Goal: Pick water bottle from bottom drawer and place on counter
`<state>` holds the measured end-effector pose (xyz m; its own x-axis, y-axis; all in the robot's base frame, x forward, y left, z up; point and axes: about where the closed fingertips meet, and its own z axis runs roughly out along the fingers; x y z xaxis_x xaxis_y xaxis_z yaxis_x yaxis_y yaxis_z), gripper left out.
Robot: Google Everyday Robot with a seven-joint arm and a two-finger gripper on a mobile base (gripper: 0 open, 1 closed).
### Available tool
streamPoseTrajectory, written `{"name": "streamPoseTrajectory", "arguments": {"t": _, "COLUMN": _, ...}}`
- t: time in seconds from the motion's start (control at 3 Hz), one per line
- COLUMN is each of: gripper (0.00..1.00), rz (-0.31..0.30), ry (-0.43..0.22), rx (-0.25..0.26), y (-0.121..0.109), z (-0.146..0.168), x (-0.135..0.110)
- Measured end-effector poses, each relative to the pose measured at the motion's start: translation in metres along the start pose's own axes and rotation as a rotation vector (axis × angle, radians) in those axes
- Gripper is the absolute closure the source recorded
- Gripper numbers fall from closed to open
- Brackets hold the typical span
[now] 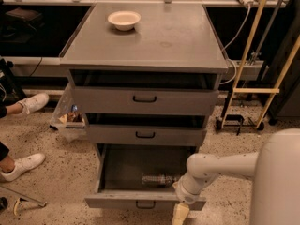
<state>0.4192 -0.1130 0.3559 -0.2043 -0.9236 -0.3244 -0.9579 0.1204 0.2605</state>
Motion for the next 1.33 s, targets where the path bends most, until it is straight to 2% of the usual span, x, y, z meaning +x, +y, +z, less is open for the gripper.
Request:
{"name": "streamPoseTrajectory", "arguments": {"t": 0.33, "gripper": 0.00, "rz": -0.024, "ry": -0.060, "rx": -0.095, "y": -0.004, "z": 0.079, "x": -0.023}}
{"name": "streamPoseTrajectory", "arguments": {"t": 0.67, "gripper": 0.00, "rz": -0.099, "ry": -0.174, "rx": -0.189, "y": 0.012, "z": 0.134, "x": -0.062}}
{"name": "streamPoseTrajectory", "arguments": {"t": 1.0, "gripper": 0.00, "rz": -0.099, "ry": -0.175, "rx": -0.189, "y": 0.011, "z": 0.134, "x": -0.062}}
{"name": "streamPoseTrajectory", "arguments": {"t": 1.33, "gripper": 0.00, "rz": -0.151, "ry": -0.254, "rx": -0.115, "y": -0.020, "z": 0.111, "x": -0.082}}
